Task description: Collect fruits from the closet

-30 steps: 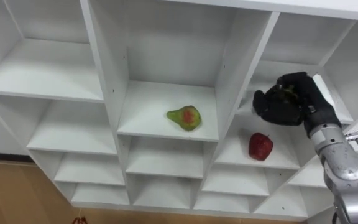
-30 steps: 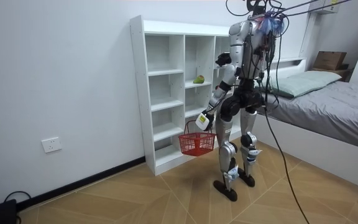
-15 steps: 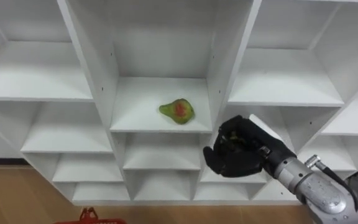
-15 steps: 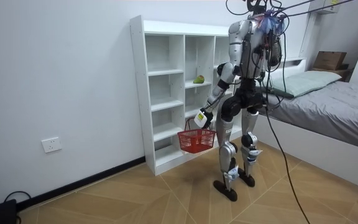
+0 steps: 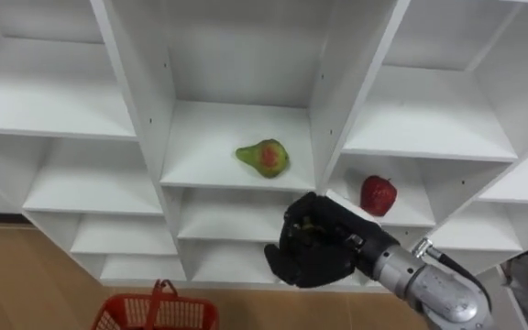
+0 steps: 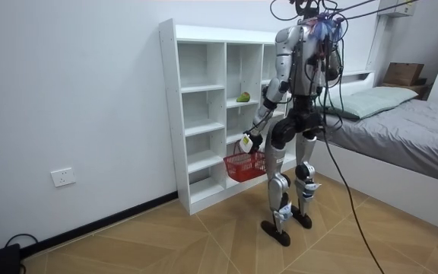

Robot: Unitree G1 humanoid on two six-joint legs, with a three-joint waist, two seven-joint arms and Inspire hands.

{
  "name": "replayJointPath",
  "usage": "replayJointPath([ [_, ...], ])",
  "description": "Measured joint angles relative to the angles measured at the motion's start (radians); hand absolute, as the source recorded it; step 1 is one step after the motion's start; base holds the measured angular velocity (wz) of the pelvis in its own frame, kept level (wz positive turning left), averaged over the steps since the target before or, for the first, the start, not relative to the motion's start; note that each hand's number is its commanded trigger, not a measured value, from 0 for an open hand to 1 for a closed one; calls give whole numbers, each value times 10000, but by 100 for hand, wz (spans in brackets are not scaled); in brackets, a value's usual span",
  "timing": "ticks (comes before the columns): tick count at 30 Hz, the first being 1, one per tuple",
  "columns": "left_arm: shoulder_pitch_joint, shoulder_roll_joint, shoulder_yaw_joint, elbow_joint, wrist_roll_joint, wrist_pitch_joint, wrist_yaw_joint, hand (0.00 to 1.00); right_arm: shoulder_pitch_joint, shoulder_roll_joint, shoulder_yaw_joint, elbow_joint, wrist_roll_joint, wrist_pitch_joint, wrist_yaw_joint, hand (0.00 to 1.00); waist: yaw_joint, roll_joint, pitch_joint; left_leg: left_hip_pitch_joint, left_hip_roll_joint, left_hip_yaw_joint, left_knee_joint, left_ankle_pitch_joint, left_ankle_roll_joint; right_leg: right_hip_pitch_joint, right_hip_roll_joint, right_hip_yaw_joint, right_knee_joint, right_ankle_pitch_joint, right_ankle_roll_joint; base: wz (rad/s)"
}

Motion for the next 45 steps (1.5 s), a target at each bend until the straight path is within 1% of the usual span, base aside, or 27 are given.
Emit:
replayJointPath([
  [1, -42, -20, -105, -28, -7, -1, -26, 100, -7, 41, 7, 283, -17, 0, -29, 100, -33, 44, -43, -105, -6, -47, 40, 2, 0, -94, -16, -58, 53, 3, -1, 10],
  [2, -130, -50, -215, -34, -5, -2, -28, 100, -17, 96, 19, 570, -103, -2, -166, 100, -24, 124, -30, -206, -1, -80, 99, 3, 1, -202, -52, -138, 177, 2, -1, 12],
  [3, -171, -75, -226, -35, -3, -2, -34, 100, -24, 155, 30, 751, -191, -13, -270, 100, -33, 159, -45, -281, -8, -109, 128, 11, 7, -271, -107, -168, 194, 2, -1, 8],
  [4, -268, -148, -225, -8, -6, -10, -23, 100, -91, 289, 37, 1165, -388, -21, -458, 100, -34, 219, -26, -426, -11, -126, 189, 19, 12, -408, -126, -182, 265, 1, 0, 4],
  [5, -416, -220, -234, 75, -6, -11, -20, 100, -203, 351, 81, 1598, -557, -24, -639, 100, -48, 250, -26, -560, -16, -129, 264, 25, 20, -566, -126, -170, 335, 1, 0, 0],
  [7, -592, -290, -244, 91, -86, -16, -29, 100, -412, 442, 82, 2116, -902, -31, -849, 100, -29, 248, -21, -834, -30, -149, 382, 53, 29, -819, -150, -184, 408, 4, -4, 2],
  [9, -662, -337, -321, 91, -346, -26, -19, 100, -823, 618, 98, 2911, -1083, -122, -1111, 100, -109, 227, -6, -978, -31, -142, 447, 66, 37, -984, -174, -183, 510, 8, -12, 0],
  [10, -721, -346, -485, 90, -372, -51, -16, 100, -1076, 673, 136, 3386, -1198, -178, -1319, 100, -191, 224, 2, -1104, -36, -152, 540, 71, 45, -1076, -202, -204, 561, 9, -13, 0],
  [13, -1006, -491, -719, 58, -469, -131, -37, 100, -1538, 693, 206, 4271, -1542, -401, -1762, 100, -275, 228, 36, -1565, -76, -155, 737, 108, 96, -1505, -276, -247, 713, 22, -34, 5],
  [15, -1116, -566, -913, 58, -553, -290, -44, 100, -1634, 744, 276, 4826, -1527, -577, -2008, 100, -294, 260, 68, -1755, -90, -182, 896, 108, 102, -1656, -315, -287, 825, 20, -32, 9],
  [16, -1211, -649, -946, 58, -570, -446, -65, 100, -1676, 812, 270, 5140, -1539, -693, -2207, 100, -313, 307, 107, -1959, -94, -199, 1023, 105, 108, -1760, -334, -368, 852, 19, -29, 18],
  [17, -1332, -684, -1031, 57, -594, -592, -65, 100, -1751, 929, 254, 5476, -1543, -800, -2450, 100, -381, 333, 125, -2192, -92, -225, 1135, 109, 117, -1942, -347, -445, 919, 19, -30, 18],
  [18, -1387, -684, -1086, 57, -665, -649, -69, 100, -1795, 996, 267, 5633, -1543, -834, -2585, 100, -413, 333, 129, -2287, -92, -233, 1157, 117, 129, -2054, -349, -448, 972, 18, -32, 14],
  [20, -1503, -687, -1347, 57, -754, -896, -79, 100, -1941, 1195, 340, 6129, -1541, -1051, -2979, 100, -489, 373, 157, -2636, -107, -255, 1314, 120, 132, -2430, -421, -443, 1216, -34, -70, 2],
  [21, -1527, -691, -1417, 58, -760, -941, -78, 100, -2012, 1210, 375, 6229, -1541, -1085, -3056, 100, -493, 386, 160, -2733, -116, -255, 1336, 130, 143, -2551, -436, -442, 1280, -42, -70, 0],
  [22, -1609, -729, -1585, 58, -776, -984, -90, 100, -2094, 1211, 372, 6363, -1527, -1183, -3209, 100, -497, 426, 189, -2918, -137, -257, 1412, 140, 155, -2759, -473, -446, 1407, -62, -71, 0],
  [23, -1638, -809, -1694, 57, -777, -1008, -105, 100, -2238, 1227, 373, 6676, -1519, -1318, -3393, 100, -495, 446, 195, -3057, -158, -253, 1434, 158, 173, -2934, -498, -443, 1492, -67, -69, 0],
  [26, -1683, -927, -2025, 56, -779, -1142, -169, 100, -2570, 1327, 362, 7428, -1317, -1452, -3923, 100, -515, 476, 214, -3351, -167, -257, 1556, 170, 192, -3212, -536, -463, 1616, -81, -68, 2],
  [27, -1702, -942, -2076, 56, -815, -1175, -173, 100, -2614, 1354, 359, 7506, -1236, -1470, -4028, 100, -517, 480, 219, -3422, -166, -261, 1611, 170, 192, -3278, -541, -459, 1659, -84, -72, 6],
  [29, -1838, -1026, -2400, 55, -1223, -1205, -202, 100, -2806, 1426, 354, 7932, -1069, -1625, -4471, 100, -530, 562, 267, -3572, -171, -276, 1710, 171, 195, -3410, -566, -442, 1740, -91, -73, 0],
  [31, -1874, -1105, -2404, 47, -1391, -1301, -271, 100, -2806, 1470, 360, 7966, -1046, -1755, -4694, 100, -517, 615, 300, -3619, -177, -269, 1713, 173, 198, -3483, -583, -438, 1792, -101, -76, 0],
  [34, -1881, -1119, -2425, -116, -1849, -1327, -507, 100, -2851, 1586, 371, 7967, -866, -1879, -4938, 100, -511, 628, 294, -3771, -179, -224, 1794, 173, 198, -3757, -665, -382, 2092, -221, -106, 0],
  [36, -1887, -1151, -2425, -172, -2088, -1344, -610, 100, -2861, 1613, 375, 7968, -701, -1879, -5063, 100, -500, 636, 293, -3810, -182, -198, 1819, 173, 199, -3857, -687, -343, 2224, -265, -115, -2],
  [37, -1850, -1210, -2431, -280, -2243, -1344, -658, 100, -2870, 1618, 374, 7968, -642, -1889, -5126, 100, -494, 635, 292, -3817, -186, -156, 1826, 173, 199, -3941, -690, -245, 2263, -300, -115, -10],
  [39, -1784, -1232, -2574, -564, -2331, -1349, -732, 100, -2886, 1612, 384, 8024, -586, -1925, -5254, 100, -464, 663, 284, -3843, -187, -130, 1826, 174, 198, -4005, -685, -205, 2290, -299, -116, -8],
  [42, -1836, -1363, -2893, -901, -2408, -1373, -877, 100, -3021, 1748, 460, 8237, -261, -1966, -5386, 100, -460, 676, 278, -3937, -209, -115, 1864, 175, 196, -4145, -685, -182, 2378, -306, -128, -1],
  [45, -1912, -1443, -3278, -1096, -2411, -1425, -956, 100, -3333, 1836, 489, 8637, 29, -2087, -5471, 100, -496, 710, 269, -4094, -191, -88, 1970, 173, 194, -4242, -662, -185, 2390, -291, -150, 0],
])
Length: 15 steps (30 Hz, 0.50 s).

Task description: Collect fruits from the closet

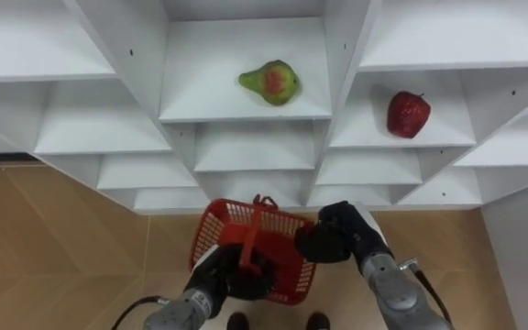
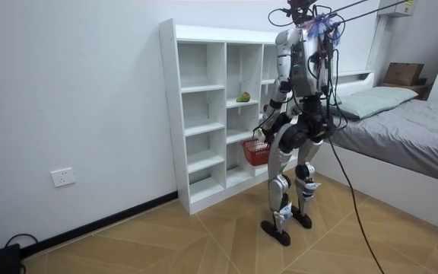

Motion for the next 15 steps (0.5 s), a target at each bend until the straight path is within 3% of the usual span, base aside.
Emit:
replayJointPath([
  [5, -294, -53, -697, -40, -1, -12, -369, 100, -328, 9, 201, 394, 76, -39, -129, 100, 17, 108, 8, -161, 15, 31, 26, 0, 0, -186, 2, 19, 29, 16, -19, -1],
  [15, -398, -49, -894, -49, -113, -11, -592, 100, -660, 85, 503, 819, 577, -38, -171, 100, 33, 148, 29, -215, 31, 182, 7, 1, 0, -327, 3, 146, 63, 20, -26, -3],
])
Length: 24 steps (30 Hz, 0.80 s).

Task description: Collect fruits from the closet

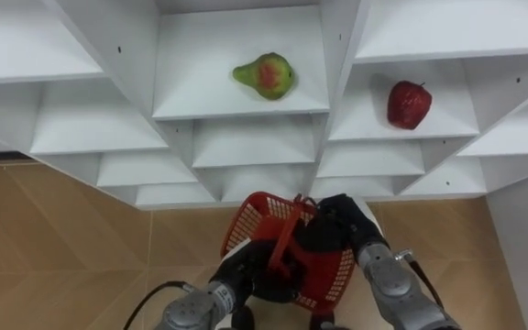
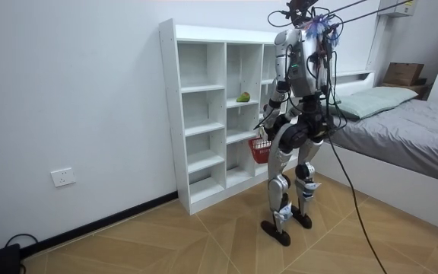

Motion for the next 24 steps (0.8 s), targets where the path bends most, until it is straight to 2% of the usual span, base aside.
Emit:
replayJointPath([
  [9, -119, 114, -183, -166, 2, 29, -182, 100, -46, 6, 262, -6, 85, 50, 78, 100, -22, 0, 4, -187, -1, 61, 45, 1, 2, -265, -10, 68, 132, -2, -1, -1],
  [16, -132, 277, -272, -722, -206, 334, -176, 100, -48, -44, 381, -6, 1077, 45, 142, 100, -24, 38, 12, -234, 8, 54, 88, 0, 2, -291, -5, 73, 129, -1, -1, 0],
  [24, -134, 323, -256, -1029, -204, 342, -177, 100, -43, -74, 360, 8, 1595, 27, 161, 100, -47, 47, 5, -291, 12, 23, 122, 0, 2, -300, -1, 40, 126, 4, -8, 1],
])
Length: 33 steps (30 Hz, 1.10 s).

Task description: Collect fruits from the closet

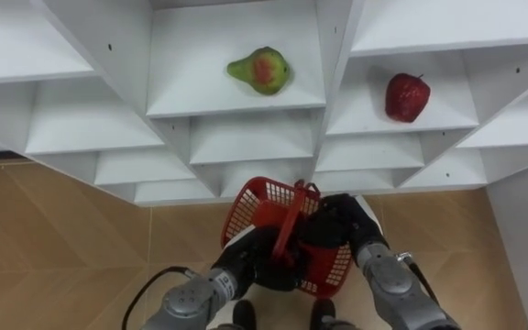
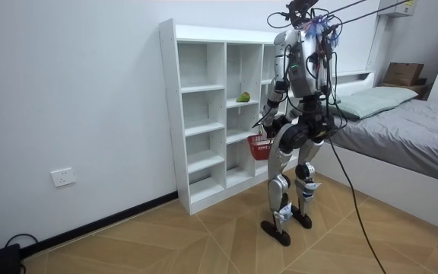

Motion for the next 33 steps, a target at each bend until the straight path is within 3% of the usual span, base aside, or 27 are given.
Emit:
replayJointPath([
  [4, 0, -2, -14, 1, 0, 2, -2, 100, -42, 6, 0, 202, 0, -14, 72, 100, -19, 2, -2, 2, -2, -1, 4, 1, 0, 6, 0, -5, 12, 5, -3, 0],
  [5, 0, -3, -19, 1, 0, 3, -2, 100, -60, 6, 0, 289, 0, -11, 97, 71, -20, 2, -2, 2, -3, 0, 6, 1, 0, 7, 0, -5, 11, 6, -3, 0],
  [6, 1, -3, -26, 2, 0, 5, -2, 100, -60, 5, 0, 304, 0, -9, 103, 52, -20, 2, -2, 2, -4, 0, 6, 1, 0, 7, 1, -5, 11, 7, -4, 0],
  [8, 1, -5, -28, 2, 0, 9, -3, 100, -67, 5, 0, 352, 1, -7, 124, 4, -25, 2, -2, 6, -4, 0, 7, 1, 0, 9, 4, -2, 9, 8, -5, 0],
  [9, 1, -8, -36, 2, 0, 9, -4, 100, -71, 5, 0, 362, 1, -7, 130, 0, -28, 1, -2, 8, -3, 3, 7, 1, 0, 10, 4, -1, 7, 8, -5, 0],
  [33, -10, -51, -123, 2, -3, 394, -23, 100, -102, 12, 16, 659, 90, 30, 710, 0, -127, -86, 50, 19, -10, 7, 17, 2, 2, 18, -2, 18, 5, 15, -4, 0],
])
